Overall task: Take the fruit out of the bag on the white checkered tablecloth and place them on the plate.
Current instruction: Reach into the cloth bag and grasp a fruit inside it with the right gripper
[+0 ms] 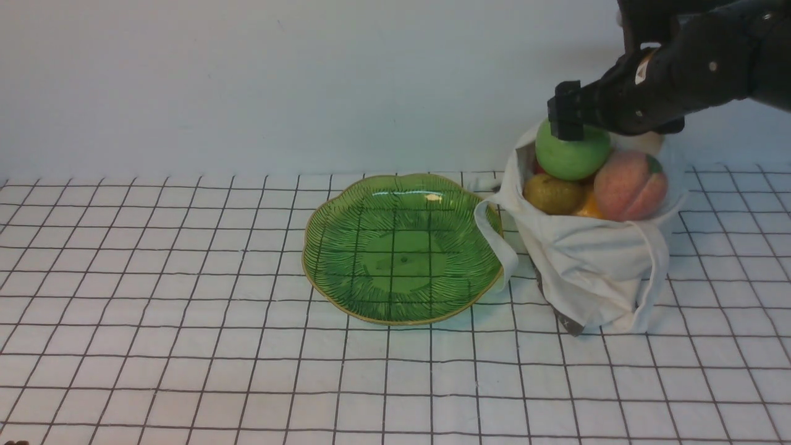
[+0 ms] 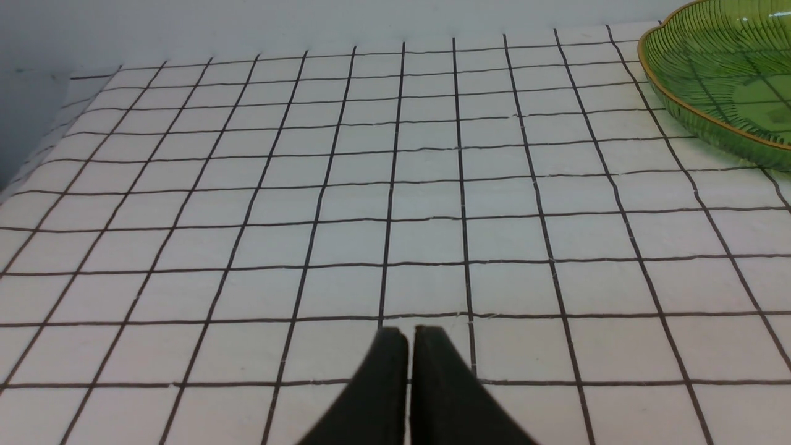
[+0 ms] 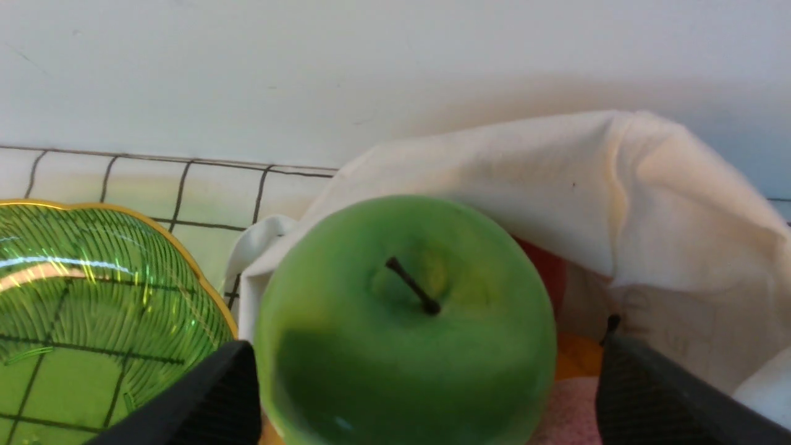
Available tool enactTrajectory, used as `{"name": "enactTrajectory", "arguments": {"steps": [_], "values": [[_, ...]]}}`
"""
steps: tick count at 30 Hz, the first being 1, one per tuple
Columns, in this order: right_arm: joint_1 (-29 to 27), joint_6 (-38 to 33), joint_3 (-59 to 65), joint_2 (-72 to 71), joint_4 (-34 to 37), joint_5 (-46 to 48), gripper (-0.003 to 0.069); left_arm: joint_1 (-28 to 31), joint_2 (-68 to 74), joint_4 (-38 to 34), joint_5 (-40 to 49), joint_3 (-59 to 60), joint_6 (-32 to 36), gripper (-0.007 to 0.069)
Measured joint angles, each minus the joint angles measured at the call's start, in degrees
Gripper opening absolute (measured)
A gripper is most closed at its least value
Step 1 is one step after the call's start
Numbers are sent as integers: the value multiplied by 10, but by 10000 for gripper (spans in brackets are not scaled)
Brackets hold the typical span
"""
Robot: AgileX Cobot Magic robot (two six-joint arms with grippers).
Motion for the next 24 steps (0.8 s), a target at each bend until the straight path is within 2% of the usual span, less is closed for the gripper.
{"name": "enactTrajectory", "arguments": {"steps": [14,19,20,21,22,23,24], "values": [[0,6,0,19,-1,0,674,0,0,0,0,0,0,-8],[0,6,0,19,-1,0,584,0,0,0,0,0,0,-8],[0,6,0,19,-1,0,584,0,0,0,0,0,0,-8],[0,6,0,19,-1,0,538,0,0,0,0,0,0,-8],[0,6,0,19,-1,0,533,0,0,0,0,0,0,-8],[0,6,0,19,-1,0,485,0,0,0,0,0,0,-8],[0,6,0,19,-1,0,485,0,0,0,0,0,0,-8]]}}
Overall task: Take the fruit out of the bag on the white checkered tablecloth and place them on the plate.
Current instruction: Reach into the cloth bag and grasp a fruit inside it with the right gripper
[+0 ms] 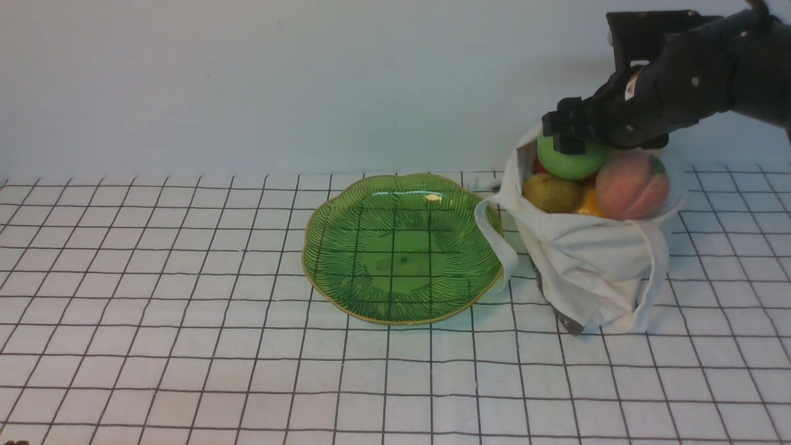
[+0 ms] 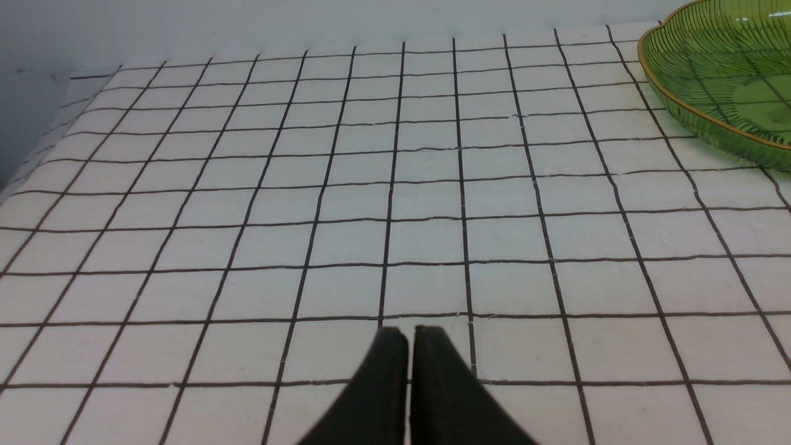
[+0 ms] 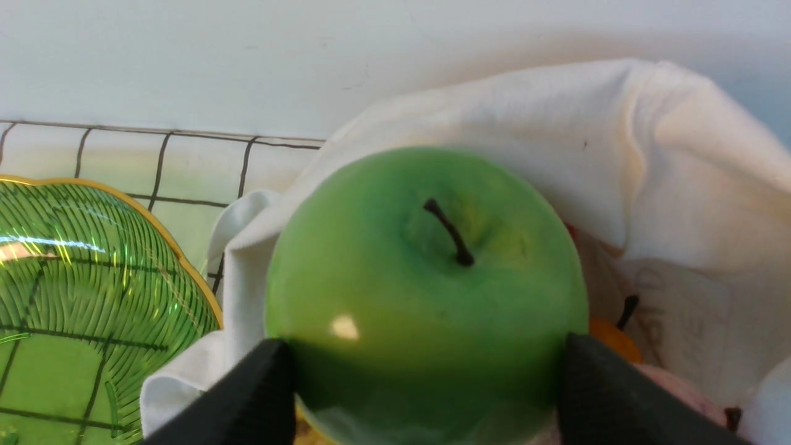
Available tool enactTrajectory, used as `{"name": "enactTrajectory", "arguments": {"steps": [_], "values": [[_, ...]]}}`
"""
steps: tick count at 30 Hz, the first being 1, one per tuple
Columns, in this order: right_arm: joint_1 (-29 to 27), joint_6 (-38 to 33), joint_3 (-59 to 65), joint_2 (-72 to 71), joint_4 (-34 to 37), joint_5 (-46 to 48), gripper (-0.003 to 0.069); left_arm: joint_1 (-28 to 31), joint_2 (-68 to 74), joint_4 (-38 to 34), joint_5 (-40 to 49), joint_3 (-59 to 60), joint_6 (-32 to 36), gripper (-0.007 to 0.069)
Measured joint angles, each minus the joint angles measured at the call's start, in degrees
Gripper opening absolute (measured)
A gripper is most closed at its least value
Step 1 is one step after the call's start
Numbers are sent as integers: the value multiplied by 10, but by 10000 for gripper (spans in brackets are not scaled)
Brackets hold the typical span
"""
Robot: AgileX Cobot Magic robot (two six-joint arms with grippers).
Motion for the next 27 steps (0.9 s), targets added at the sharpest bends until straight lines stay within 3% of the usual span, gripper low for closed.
{"name": "enactTrajectory", "arguments": {"steps": [4,7,9,13,15,17,21,27], "values": [[0,0,0,0,0,0,325,0,0,0,0,0,0,-8],[0,0,0,0,2,1,244,0,0,0,0,0,0,-8],[0,0,0,0,2,3,134,0,0,0,0,0,0,-8],[0,0,0,0,1,4,41,0,0,0,0,0,0,-8],[0,0,0,0,-2,4,36,0,0,0,0,0,0,-8],[0,0,0,-2,-2,4,48,0,0,0,0,0,0,-8],[0,-2,0,-19,-4,3,146,0,0,0,0,0,0,-8],[0,-4,-3,-34,-8,-28,485,0,0,0,0,0,0,-8]]}}
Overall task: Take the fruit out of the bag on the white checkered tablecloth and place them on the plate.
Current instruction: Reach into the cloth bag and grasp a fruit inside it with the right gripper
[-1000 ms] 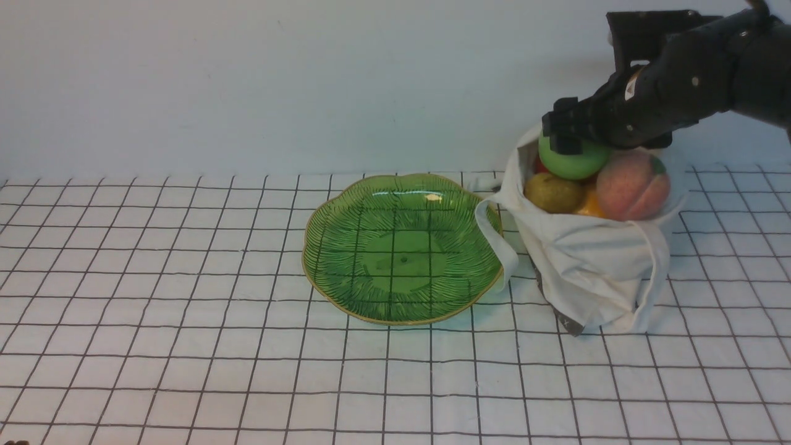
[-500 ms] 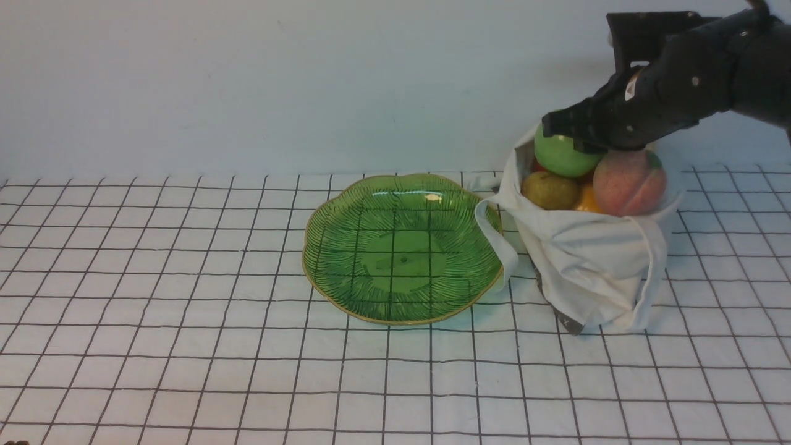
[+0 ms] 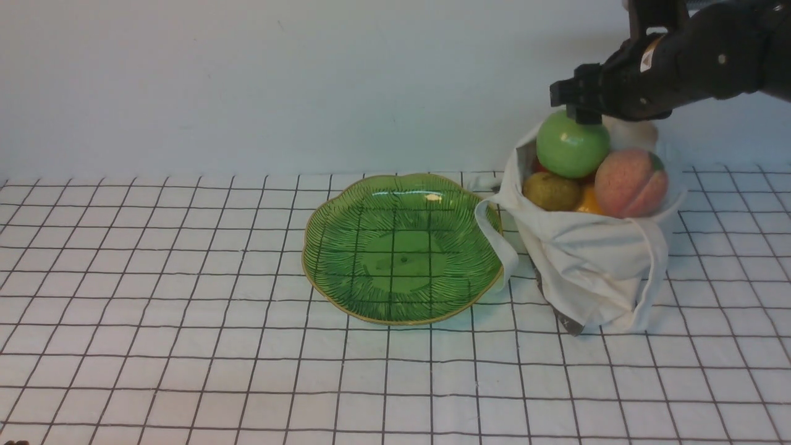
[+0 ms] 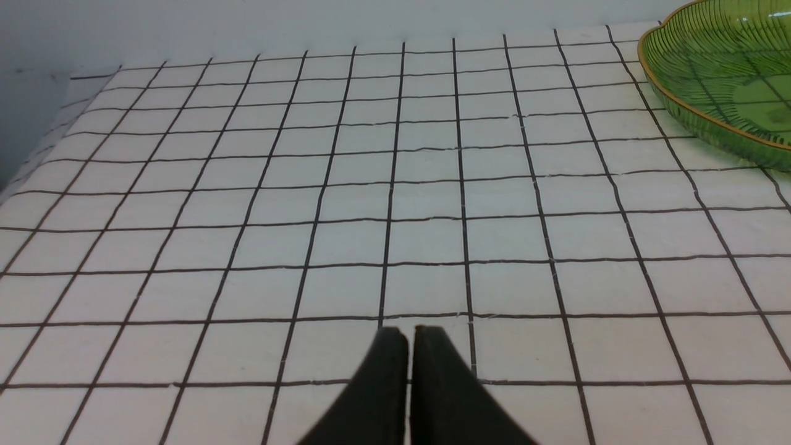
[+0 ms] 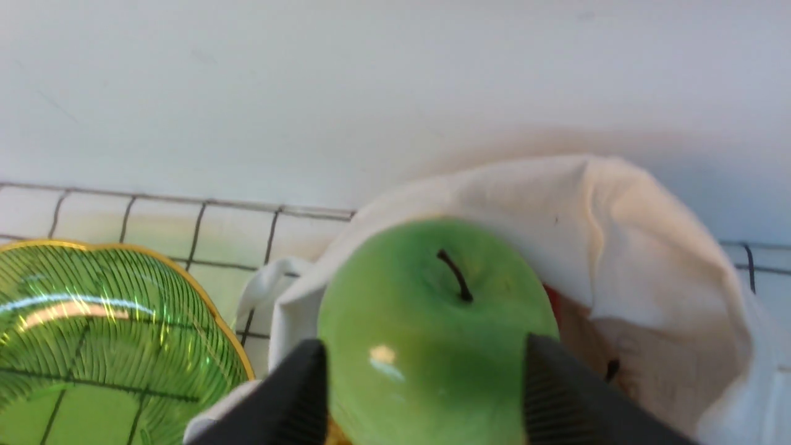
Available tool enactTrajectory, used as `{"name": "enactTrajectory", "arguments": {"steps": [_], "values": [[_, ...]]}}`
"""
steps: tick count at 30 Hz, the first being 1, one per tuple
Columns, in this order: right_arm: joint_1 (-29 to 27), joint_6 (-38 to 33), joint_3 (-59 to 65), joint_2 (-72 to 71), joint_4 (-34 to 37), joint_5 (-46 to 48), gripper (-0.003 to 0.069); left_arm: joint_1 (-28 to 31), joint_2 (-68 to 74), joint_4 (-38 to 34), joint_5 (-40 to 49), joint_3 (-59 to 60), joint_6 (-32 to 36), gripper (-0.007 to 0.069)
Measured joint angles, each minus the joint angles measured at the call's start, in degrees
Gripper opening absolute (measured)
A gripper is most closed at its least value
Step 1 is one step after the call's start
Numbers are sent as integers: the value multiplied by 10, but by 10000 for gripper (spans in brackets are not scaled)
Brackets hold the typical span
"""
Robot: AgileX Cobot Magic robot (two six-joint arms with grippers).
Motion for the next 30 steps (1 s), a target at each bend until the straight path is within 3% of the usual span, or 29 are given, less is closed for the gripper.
{"name": "enactTrajectory", "arguments": {"steps": [3,8,15,23,30], "values": [[0,2,0,12,-1,-21,636,0,0,0,0,0,0,-8],[0,51,0,45,-25,-46,689,0,0,0,0,0,0,-8],[0,121,0,76,-68,-55,691,0,0,0,0,0,0,-8],[0,127,-2,85,-73,-60,689,0,0,0,0,0,0,-8],[0,124,-2,85,-73,-60,597,0,0,0,0,0,0,-8]]}}
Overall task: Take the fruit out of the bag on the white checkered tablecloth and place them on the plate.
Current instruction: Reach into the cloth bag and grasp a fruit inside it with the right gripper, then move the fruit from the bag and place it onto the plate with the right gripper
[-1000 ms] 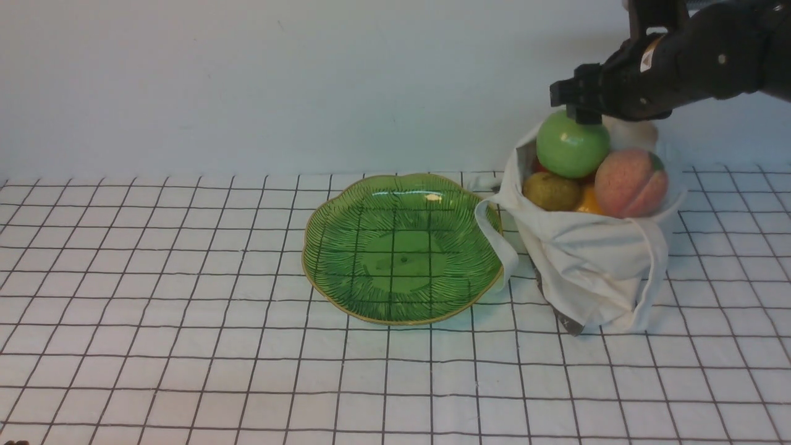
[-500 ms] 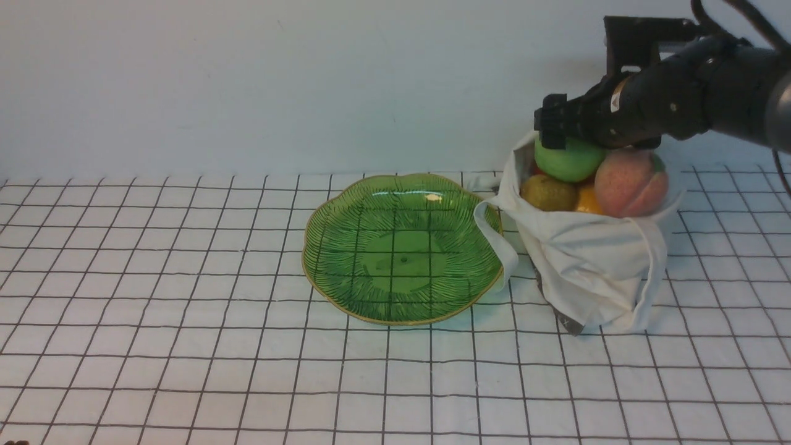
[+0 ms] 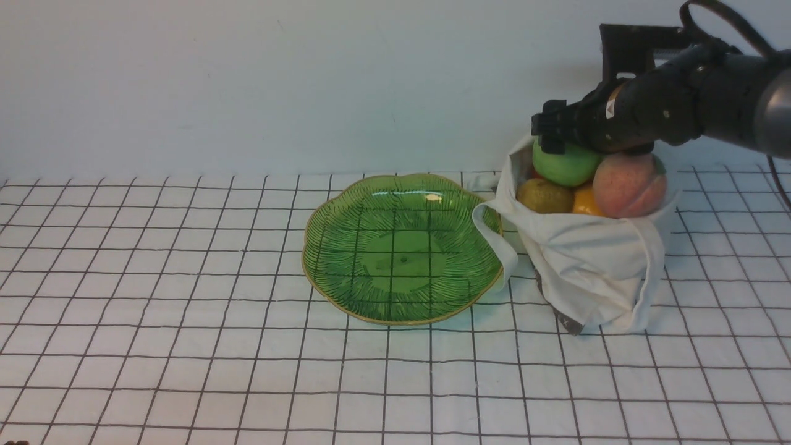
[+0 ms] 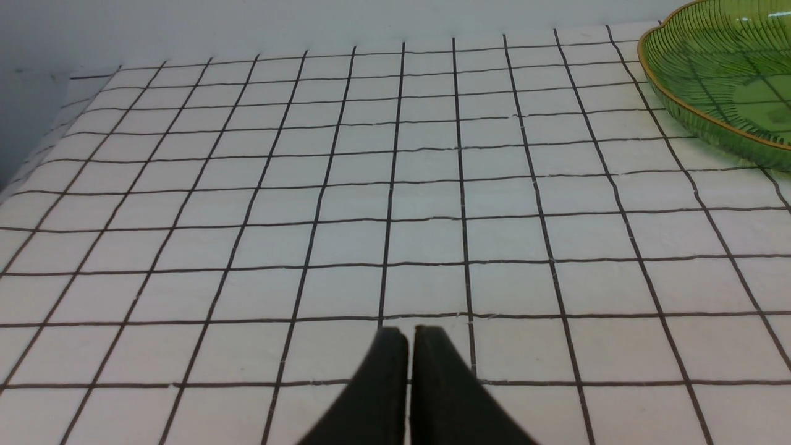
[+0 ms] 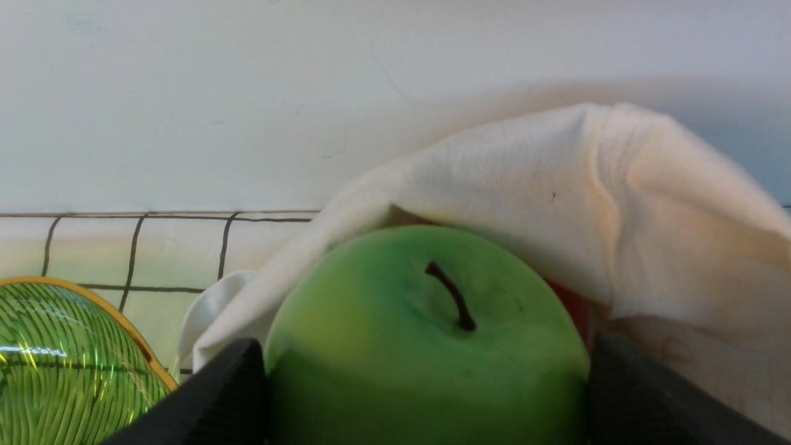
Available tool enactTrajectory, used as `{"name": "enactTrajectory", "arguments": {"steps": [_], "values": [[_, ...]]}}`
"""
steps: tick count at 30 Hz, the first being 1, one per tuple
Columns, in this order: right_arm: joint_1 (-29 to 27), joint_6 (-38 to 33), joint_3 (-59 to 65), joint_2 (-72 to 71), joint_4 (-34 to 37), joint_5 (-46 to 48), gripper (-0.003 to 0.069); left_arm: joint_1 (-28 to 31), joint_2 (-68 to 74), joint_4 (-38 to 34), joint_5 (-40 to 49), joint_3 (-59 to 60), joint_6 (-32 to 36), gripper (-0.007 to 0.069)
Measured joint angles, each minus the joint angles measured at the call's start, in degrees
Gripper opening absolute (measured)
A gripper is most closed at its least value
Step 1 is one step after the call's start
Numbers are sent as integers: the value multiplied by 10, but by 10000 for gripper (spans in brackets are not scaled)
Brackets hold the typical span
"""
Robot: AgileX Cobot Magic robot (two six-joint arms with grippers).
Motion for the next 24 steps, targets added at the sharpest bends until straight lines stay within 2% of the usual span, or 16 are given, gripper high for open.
{"name": "enactTrajectory", "arguments": {"steps": [14,24], "values": [[0,-1,0,-13,0,6,597,0,0,0,0,0,0,-8],[2,-5,1,-104,12,14,597,0,0,0,0,0,0,-8]]}}
